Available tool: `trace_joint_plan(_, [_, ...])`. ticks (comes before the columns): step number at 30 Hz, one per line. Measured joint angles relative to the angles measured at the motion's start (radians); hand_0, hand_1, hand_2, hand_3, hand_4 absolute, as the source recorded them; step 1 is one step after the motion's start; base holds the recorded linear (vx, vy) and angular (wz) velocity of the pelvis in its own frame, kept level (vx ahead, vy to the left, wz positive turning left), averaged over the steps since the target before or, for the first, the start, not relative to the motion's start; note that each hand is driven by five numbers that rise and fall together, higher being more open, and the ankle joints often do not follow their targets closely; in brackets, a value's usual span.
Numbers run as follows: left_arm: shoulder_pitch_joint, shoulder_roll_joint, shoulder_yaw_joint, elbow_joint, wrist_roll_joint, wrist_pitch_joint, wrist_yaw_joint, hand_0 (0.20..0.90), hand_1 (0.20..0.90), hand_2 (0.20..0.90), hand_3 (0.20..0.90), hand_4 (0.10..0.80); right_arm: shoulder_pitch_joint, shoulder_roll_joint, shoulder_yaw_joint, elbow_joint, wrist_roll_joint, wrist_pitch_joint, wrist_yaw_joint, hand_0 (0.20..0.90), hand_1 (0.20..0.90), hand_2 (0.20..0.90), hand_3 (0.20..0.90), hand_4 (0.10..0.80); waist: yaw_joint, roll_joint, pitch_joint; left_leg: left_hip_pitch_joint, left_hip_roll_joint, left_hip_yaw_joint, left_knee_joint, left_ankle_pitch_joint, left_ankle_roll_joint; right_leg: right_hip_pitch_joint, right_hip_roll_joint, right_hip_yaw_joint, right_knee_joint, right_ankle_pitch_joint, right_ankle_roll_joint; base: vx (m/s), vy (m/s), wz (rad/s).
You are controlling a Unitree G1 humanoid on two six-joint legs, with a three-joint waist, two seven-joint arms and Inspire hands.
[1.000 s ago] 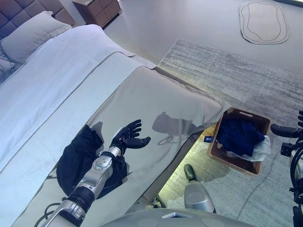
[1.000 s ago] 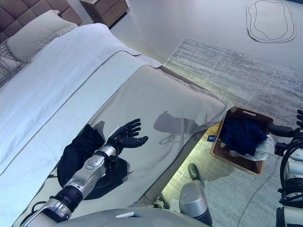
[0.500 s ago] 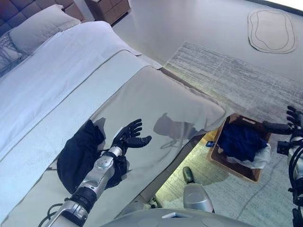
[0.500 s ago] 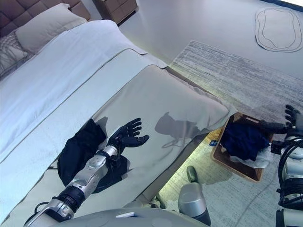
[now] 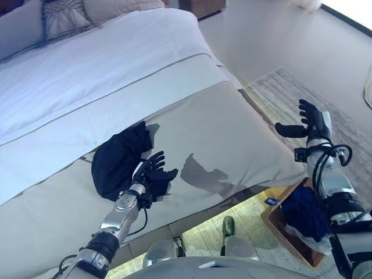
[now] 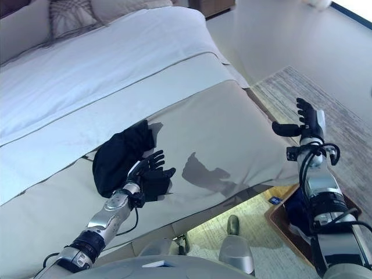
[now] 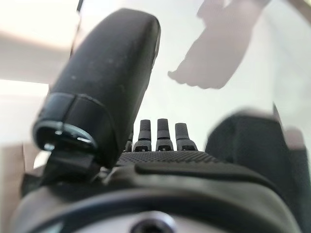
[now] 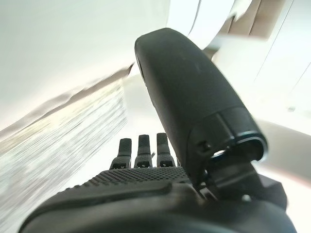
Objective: Pick up the clothes from the bed and place them into the basket
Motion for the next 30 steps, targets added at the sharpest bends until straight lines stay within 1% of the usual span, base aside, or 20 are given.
trace_joint_plan(3, [0.015, 0.0, 0.022, 0.005, 0.0, -0.001, 0.007, 0.9, 0.9, 0.9, 0.9, 0.8, -0.029, 0.027, 0.016, 0.013, -0.002, 0.005, 0.0, 0.9, 0.9, 0.9, 0.9, 0.8, 0.029, -0.011, -0.01, -0.002, -0.002, -0.026, 0.0, 0.005, 0.001, 0.017, -0.002, -0.032, 0.0, -0.01, -0.006, 0.046, -0.013, 0.35])
trace_joint_plan(6, [0.025, 0.0, 0.03, 0.021, 0.0, -0.002, 0.018, 0.9, 0.9, 0.9, 0.9, 0.8, -0.053, 0.035, 0.078, 0.032, -0.037, 0.006, 0.002, 0.9, 0.9, 0.9, 0.9, 0.8, 0.069, -0.018, -0.027, -0.011, -0.003, -0.05, 0.001, 0.012, 0.0, 0.022, -0.003, -0.057, 0.0, -0.016, -0.006, 0.039, 0.03, 0.28])
trace_joint_plan(7, [0.029, 0.0, 0.032, 0.022, 0.0, -0.002, 0.019, 0.9, 0.9, 0.9, 0.9, 0.8, -0.069, 0.036, 0.094, 0.042, -0.053, 0.01, 0.002, 0.9, 0.9, 0.9, 0.9, 0.8, 0.081, -0.018, -0.027, -0.022, -0.004, -0.06, 0.012, 0.018, -0.008, 0.024, -0.004, -0.064, 0.0, -0.022, -0.006, 0.052, 0.055, 0.33])
trace_joint_plan(9, [0.029, -0.001, 0.032, 0.022, 0.0, -0.003, 0.018, 0.9, 0.9, 0.9, 0.9, 0.8, -0.102, 0.035, 0.113, 0.071, -0.082, 0.013, 0.002, 0.9, 0.9, 0.9, 0.9, 0.8, 0.097, -0.02, -0.029, -0.063, -0.016, -0.093, 0.061, 0.023, -0.015, 0.022, -0.014, -0.088, 0.0, -0.034, -0.011, 0.084, 0.114, 0.41])
trace_joint_plan(10, [0.027, -0.001, 0.031, 0.023, 0.0, -0.003, 0.018, 0.9, 0.9, 0.9, 0.9, 0.8, -0.115, 0.034, 0.118, 0.084, -0.089, 0.016, 0.002, 0.9, 0.9, 0.9, 0.9, 0.8, 0.105, -0.021, -0.029, -0.077, -0.017, -0.094, 0.073, 0.032, -0.029, 0.023, -0.027, -0.101, 0.0, -0.035, -0.011, 0.096, 0.148, 0.34])
trace_joint_plan(12, [0.028, -0.001, 0.032, 0.024, -0.001, -0.003, 0.02, 0.9, 0.9, 0.9, 0.9, 0.8, -0.127, 0.037, 0.122, 0.093, -0.091, 0.03, 0.004, 0.9, 0.9, 0.9, 0.9, 0.8, 0.117, -0.017, -0.031, -0.082, -0.021, -0.088, 0.074, 0.035, -0.036, 0.033, -0.032, -0.128, 0.0, -0.036, -0.01, 0.146, 0.193, 0.37])
trace_joint_plan(13, [0.028, -0.001, 0.035, 0.024, -0.001, -0.004, 0.023, 0.9, 0.9, 0.9, 0.9, 0.8, -0.131, 0.037, 0.129, 0.092, -0.096, 0.033, 0.004, 0.9, 0.9, 0.9, 0.9, 0.8, 0.122, -0.015, -0.032, -0.076, -0.019, -0.075, 0.062, 0.026, -0.03, 0.035, -0.029, -0.134, 0.0, -0.037, -0.009, 0.144, 0.17, 0.28])
trace_joint_plan(14, [0.028, 0.0, 0.038, 0.024, -0.002, -0.004, 0.026, 0.9, 0.9, 0.9, 0.9, 0.8, -0.136, 0.038, 0.139, 0.092, -0.104, 0.034, 0.005, 0.9, 0.9, 0.9, 0.9, 0.8, 0.124, -0.011, -0.034, -0.076, -0.016, -0.07, 0.056, 0.008, -0.017, 0.034, -0.023, -0.136, 0.001, -0.037, -0.008, 0.181, 0.161, 0.09])
trace_joint_plan(16, [0.028, 0.001, 0.04, 0.024, -0.002, -0.003, 0.035, 0.9, 0.9, 0.9, 0.9, 0.8, -0.144, 0.044, 0.158, 0.086, -0.111, 0.038, 0.009, 0.9, 0.9, 0.9, 0.9, 0.8, 0.126, -0.014, -0.033, -0.076, -0.02, -0.067, 0.041, 0.001, -0.014, 0.026, -0.028, -0.135, 0.009, -0.037, -0.008, 0.158, 0.126, 0.02])
trace_joint_plan(18, [0.03, 0.0, 0.04, 0.024, -0.001, -0.001, 0.035, 0.9, 0.9, 0.9, 0.9, 0.8, -0.144, 0.066, 0.163, 0.085, -0.132, 0.065, 0.016, 0.9, 0.9, 0.9, 0.9, 0.8, 0.125, -0.015, -0.032, -0.06, -0.038, -0.064, 0.019, 0.002, -0.004, 0.029, -0.042, -0.135, 0.013, -0.037, -0.008, 0.214, 0.161, 0.01])
trace_joint_plan(20, [0.03, 0.003, 0.041, 0.017, 0.0, -0.001, 0.035, 0.9, 0.9, 0.9, 0.9, 0.8, -0.144, 0.069, 0.195, 0.084, -0.137, 0.079, 0.03, 0.9, 0.9, 0.9, 0.9, 0.8, 0.128, -0.019, -0.03, -0.047, -0.05, -0.058, 0.005, 0.005, 0.003, 0.03, -0.051, -0.132, 0.014, -0.035, -0.009, 0.194, 0.168, -0.03])
trace_joint_plan(22, [0.031, 0.005, 0.041, 0.017, 0.0, 0.0, 0.035, 0.9, 0.9, 0.9, 0.9, 0.8, -0.144, 0.075, 0.219, 0.084, -0.148, 0.087, 0.049, 0.9, 0.9, 0.9, 0.9, 0.8, 0.132, -0.024, -0.026, -0.043, -0.06, -0.056, 0.001, 0.014, 0.018, 0.032, -0.06, -0.131, 0.015, -0.032, -0.006, 0.149, 0.152, -0.02])
trace_joint_plan(24, [0.031, 0.007, 0.044, 0.017, 0.001, 0.0, 0.033, 0.9, 0.9, 0.9, 0.9, 0.8, -0.145, 0.08, 0.235, 0.084, -0.149, 0.092, 0.061, 0.9, 0.9, 0.9, 0.9, 0.8, 0.142, -0.037, -0.019, -0.04, -0.07, -0.057, 0.001, 0.014, 0.019, 0.036, -0.069, -0.132, 0.013, -0.032, -0.006, 0.141, 0.174, 0.01])
trace_joint_plan(26, [0.032, 0.009, 0.048, 0.015, 0.006, 0.0, 0.033, 0.9, 0.9, 0.9, 0.9, 0.8, -0.145, 0.085, 0.239, 0.084, -0.157, 0.102, 0.073, 0.9, 0.9, 0.9, 0.9, 0.8, 0.154, -0.047, -0.012, -0.036, -0.071, -0.058, 0.001, 0.014, 0.021, 0.04, -0.07, -0.134, 0.013, -0.031, -0.006, 0.09, 0.14, 0.02])
trace_joint_plan(28, [0.03, 0.029, 0.051, 0.01, 0.018, 0.0, 0.033, 0.9, 0.9, 0.9, 0.9, 0.8, -0.169, 0.113, 0.247, 0.098, -0.17, 0.114, 0.076, 0.9, 0.9, 0.9, 0.9, 0.8, 0.173, -0.064, -0.002, -0.036, -0.072, -0.06, 0.001, 0.011, 0.025, 0.037, -0.072, -0.14, 0.026, -0.033, -0.004, 0.133, 0.147, 0.06])
trace_joint_plan(30, [0.029, 0.043, 0.051, -0.001, 0.019, 0.001, 0.033, 0.9, 0.9, 0.9, 0.9, 0.8, -0.196, 0.116, 0.277, 0.108, -0.17, 0.115, 0.081, 0.9, 0.9, 0.9, 0.9, 0.8, 0.176, -0.066, 0.001, -0.045, -0.069, -0.085, 0.004, 0.009, 0.027, 0.007, -0.081, -0.155, 0.102, -0.064, 0.012, 0.103, 0.017, 0.3])
